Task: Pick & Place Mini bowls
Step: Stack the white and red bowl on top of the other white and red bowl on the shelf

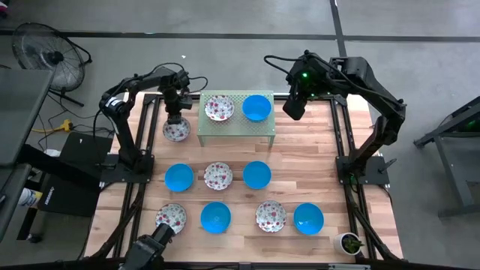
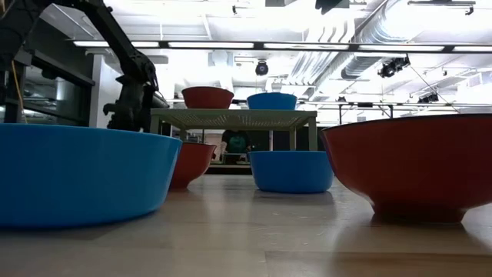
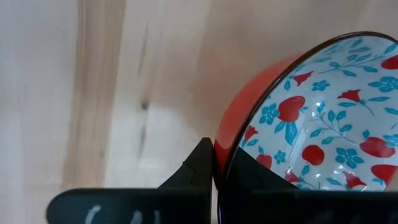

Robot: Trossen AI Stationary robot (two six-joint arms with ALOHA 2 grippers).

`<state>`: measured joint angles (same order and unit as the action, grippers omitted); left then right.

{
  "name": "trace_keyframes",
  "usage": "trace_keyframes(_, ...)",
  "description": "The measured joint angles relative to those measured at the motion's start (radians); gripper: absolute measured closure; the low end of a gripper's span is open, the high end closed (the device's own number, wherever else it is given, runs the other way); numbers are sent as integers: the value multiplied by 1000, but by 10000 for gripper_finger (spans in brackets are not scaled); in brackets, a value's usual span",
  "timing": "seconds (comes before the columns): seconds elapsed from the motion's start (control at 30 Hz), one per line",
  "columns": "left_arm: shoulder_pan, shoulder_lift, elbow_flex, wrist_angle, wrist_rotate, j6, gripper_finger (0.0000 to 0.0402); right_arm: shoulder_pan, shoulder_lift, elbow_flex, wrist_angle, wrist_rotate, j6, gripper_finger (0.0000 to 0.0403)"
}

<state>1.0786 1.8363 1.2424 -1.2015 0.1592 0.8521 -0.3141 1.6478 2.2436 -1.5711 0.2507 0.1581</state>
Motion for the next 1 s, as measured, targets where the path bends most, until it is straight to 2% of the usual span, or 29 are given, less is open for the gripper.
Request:
trace_keyframes(0.3,8,-35,145,-199,38,-25,396,1,0,0,0,-23,-1,236)
trace_keyframes(0.57,8,-84,357,-369,64,-86,396,1,0,0,0,-23,-2,237)
trace_keyframes(0.93,-59,-108,605,-372,252,-347,396,1,0,0,0,-23,-7,246)
trace_keyframes(1.0,-78,-108,635,-369,258,-383,396,1,0,0,0,-23,-10,245)
